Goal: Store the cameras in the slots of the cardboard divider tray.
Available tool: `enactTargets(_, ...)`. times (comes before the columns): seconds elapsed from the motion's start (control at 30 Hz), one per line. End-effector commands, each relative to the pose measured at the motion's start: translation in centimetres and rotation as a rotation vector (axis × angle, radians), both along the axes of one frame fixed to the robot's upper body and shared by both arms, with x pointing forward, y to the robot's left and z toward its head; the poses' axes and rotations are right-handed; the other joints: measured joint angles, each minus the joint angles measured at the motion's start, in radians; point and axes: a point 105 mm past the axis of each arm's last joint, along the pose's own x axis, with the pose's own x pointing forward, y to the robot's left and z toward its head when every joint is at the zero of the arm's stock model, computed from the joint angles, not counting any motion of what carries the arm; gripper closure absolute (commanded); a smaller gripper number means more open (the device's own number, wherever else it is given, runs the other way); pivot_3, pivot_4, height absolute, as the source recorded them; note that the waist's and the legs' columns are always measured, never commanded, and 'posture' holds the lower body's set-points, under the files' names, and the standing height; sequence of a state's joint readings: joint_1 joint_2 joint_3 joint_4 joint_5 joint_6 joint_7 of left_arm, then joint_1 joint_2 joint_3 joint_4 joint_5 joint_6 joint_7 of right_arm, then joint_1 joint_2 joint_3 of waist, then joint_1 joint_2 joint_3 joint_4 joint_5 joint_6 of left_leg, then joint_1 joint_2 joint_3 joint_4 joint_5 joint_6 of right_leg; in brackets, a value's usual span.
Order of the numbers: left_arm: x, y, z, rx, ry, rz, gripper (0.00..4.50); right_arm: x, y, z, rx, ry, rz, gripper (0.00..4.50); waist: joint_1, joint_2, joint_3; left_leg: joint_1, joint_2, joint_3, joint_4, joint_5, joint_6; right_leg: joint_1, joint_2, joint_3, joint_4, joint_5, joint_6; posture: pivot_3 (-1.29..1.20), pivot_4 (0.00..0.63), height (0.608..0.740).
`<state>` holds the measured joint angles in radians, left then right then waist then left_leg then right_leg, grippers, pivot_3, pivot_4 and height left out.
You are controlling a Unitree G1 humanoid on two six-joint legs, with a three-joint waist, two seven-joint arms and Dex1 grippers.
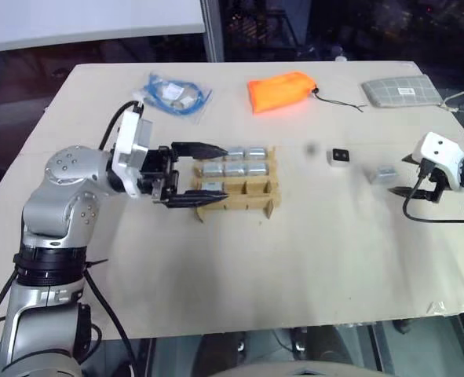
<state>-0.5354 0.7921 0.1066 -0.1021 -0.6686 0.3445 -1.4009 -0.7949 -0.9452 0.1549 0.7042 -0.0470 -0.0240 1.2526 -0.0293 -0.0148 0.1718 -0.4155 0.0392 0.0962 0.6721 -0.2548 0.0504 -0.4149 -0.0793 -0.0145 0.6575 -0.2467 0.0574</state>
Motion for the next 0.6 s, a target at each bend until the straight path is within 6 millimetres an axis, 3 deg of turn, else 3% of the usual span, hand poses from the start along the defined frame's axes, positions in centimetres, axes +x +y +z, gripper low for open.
enactTargets(0.03, -0.5, 0.1, 0.8, 0.006, -0.036, -0.001, 0.61, 0.5, -0.3, 0.7, -0.105, -0.016, 0.072, 0.01, -0.004, 0.0, 0.0, 0.0, 0.0, 0.0, 0.0, 0.0, 0.0, 0.0, 0.0, 0.0, 0.0, 0.0, 0.0, 0.0, 0.15, 0.74)
enactTargets(0.27, -1.2, 0.4, 0.8, 0.009, -0.038, 0.039, 0.61, 1.8, -0.2, 0.7, -0.244, -0.015, 0.13, 0.01, -0.009, 0.0, 0.001, 0.0, 0.0, 0.0, 0.0, 0.0, 0.0, 0.0, 0.0, 0.0, 0.0, 0.0, 0.0, 0.0, 0.15, 0.74)
enactTargets(0.6, -1.7, 0.8, 0.7, 0.009, -0.037, 0.092, 0.61, 3.2, 1.7, 1.0, -0.267, -0.053, 0.171, 0.01, -0.01, 0.0, 0.001, 0.0, 0.001, 0.0, 0.0, 0.0, 0.0, 0.0, -0.001, 0.0, 0.0, 0.0, 0.0, 0.0, 0.15, 0.74)
